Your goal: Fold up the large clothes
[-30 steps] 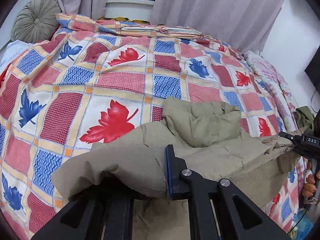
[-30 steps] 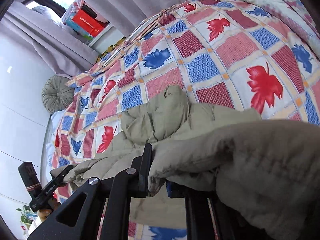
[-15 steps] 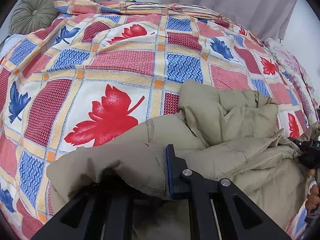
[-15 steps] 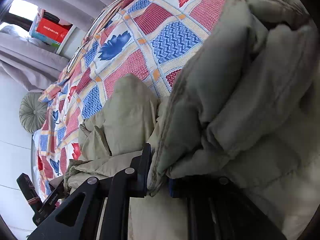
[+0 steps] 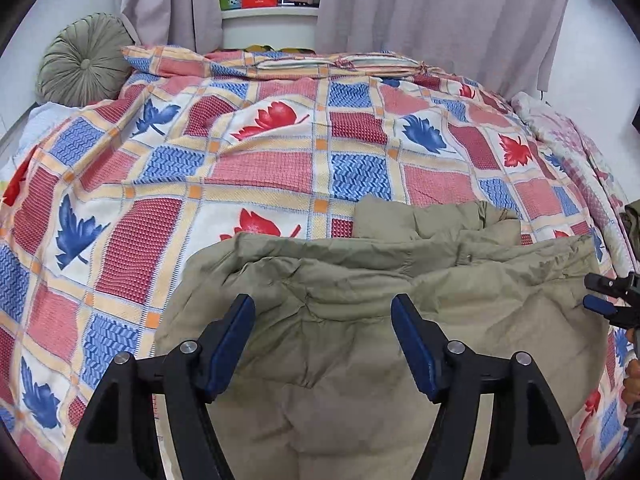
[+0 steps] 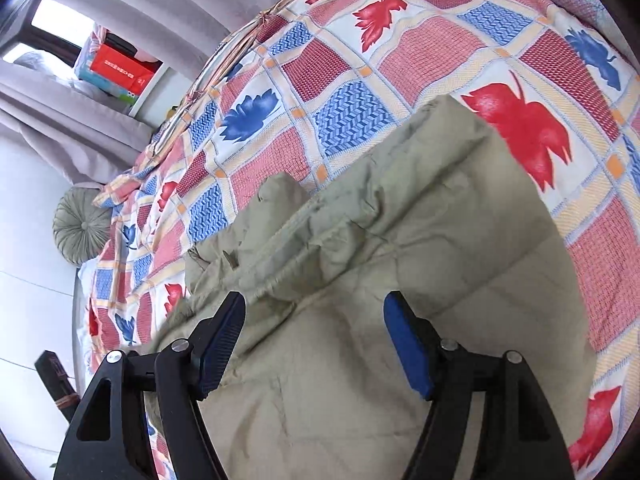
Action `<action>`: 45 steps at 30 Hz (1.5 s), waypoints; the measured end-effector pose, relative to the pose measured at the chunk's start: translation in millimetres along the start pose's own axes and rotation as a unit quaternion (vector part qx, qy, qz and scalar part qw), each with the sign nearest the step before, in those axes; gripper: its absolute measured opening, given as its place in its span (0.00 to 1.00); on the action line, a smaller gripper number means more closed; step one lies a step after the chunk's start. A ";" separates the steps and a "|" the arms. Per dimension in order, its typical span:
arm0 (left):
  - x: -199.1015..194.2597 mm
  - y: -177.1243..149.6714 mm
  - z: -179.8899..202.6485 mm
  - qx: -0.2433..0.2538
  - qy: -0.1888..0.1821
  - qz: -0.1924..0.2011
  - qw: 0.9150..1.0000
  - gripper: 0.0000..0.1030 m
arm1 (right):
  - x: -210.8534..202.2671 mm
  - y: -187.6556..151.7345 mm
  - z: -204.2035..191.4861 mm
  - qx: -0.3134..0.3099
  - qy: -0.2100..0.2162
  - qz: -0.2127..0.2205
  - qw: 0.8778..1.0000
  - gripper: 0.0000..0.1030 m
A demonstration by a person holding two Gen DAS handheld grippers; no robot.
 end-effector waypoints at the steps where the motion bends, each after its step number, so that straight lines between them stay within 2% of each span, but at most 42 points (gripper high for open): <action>1: -6.8 -0.2 -5.7 -0.009 0.004 0.009 1.000 0.70 | -2.4 -3.3 -1.1 -0.008 -0.008 -0.002 1.000 0.73; 3: -12.3 -1.7 -15.0 -0.021 -0.004 0.011 1.000 0.70 | -6.4 -9.3 -3.2 -0.031 -0.032 -0.006 0.999 0.71; 5: -7.5 -7.7 -20.6 -0.021 -0.008 -0.004 1.000 0.70 | -10.0 -16.6 -3.6 -0.062 -0.057 -0.010 0.996 0.63; 7: 5.2 -16.3 -19.9 -0.013 0.005 -0.016 1.000 0.70 | -10.0 -19.1 -5.8 -0.091 -0.085 -0.015 0.992 0.49; 8: 14.0 -21.4 -18.7 -0.012 0.010 -0.023 1.000 0.70 | -9.2 -20.7 -4.3 -0.101 -0.096 -0.019 0.990 0.47; 10: 34.1 -30.1 -15.2 -0.011 0.024 -0.030 0.999 0.70 | -4.0 -19.7 -3.0 -0.109 -0.102 -0.025 0.988 0.45; 13: 70.9 -34.7 -12.9 -0.010 0.066 -0.033 0.997 0.70 | 14.7 -13.3 -2.5 -0.137 -0.126 -0.040 0.982 0.45; 16: 99.4 -27.4 -13.7 -0.021 0.089 -0.020 0.996 0.70 | 39.8 -6.5 2.5 -0.160 -0.152 -0.058 0.974 0.42; 18: 112.1 -19.5 -12.9 -0.025 0.097 -0.016 0.995 0.70 | 50.1 -1.1 7.1 -0.167 -0.165 -0.054 0.971 0.42; 23: 136.9 -6.0 -12.3 -0.034 0.101 -0.021 0.994 0.70 | 64.5 19.0 28.3 -0.127 -0.186 -0.032 0.974 0.42; 26: 146.9 -3.3 -12.8 -0.042 0.097 -0.024 0.994 0.70 | 73.1 28.9 50.3 -0.085 -0.185 -0.030 0.979 0.42; 29: 155.7 -3.1 -11.4 -0.044 0.106 -0.025 0.993 0.76 | 82.9 31.7 65.2 -0.059 -0.170 -0.027 0.983 0.42; 36: 147.2 -2.1 -6.7 -0.022 0.130 -0.037 0.991 0.77 | 89.1 30.4 56.5 -0.078 -0.196 -0.024 0.977 0.46; 40: 119.5 -0.3 -8.4 -0.016 0.129 -0.043 0.991 0.77 | 65.4 26.5 41.7 -0.086 -0.194 -0.014 0.977 0.54; 45: 75.8 -4.8 -10.8 -0.004 0.118 -0.043 0.992 0.77 | 31.4 14.4 19.3 -0.100 -0.178 0.002 0.979 0.54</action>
Point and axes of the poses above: each gripper's, at about its wrist camera, not at the fingertips, and x roughly the way its jaws point, z to its right, y to its top, the point moved 1 cm from there along x, roughly the way its jaws point, and after that the axes turned 12 degrees about -x, right-handed, at the moved point
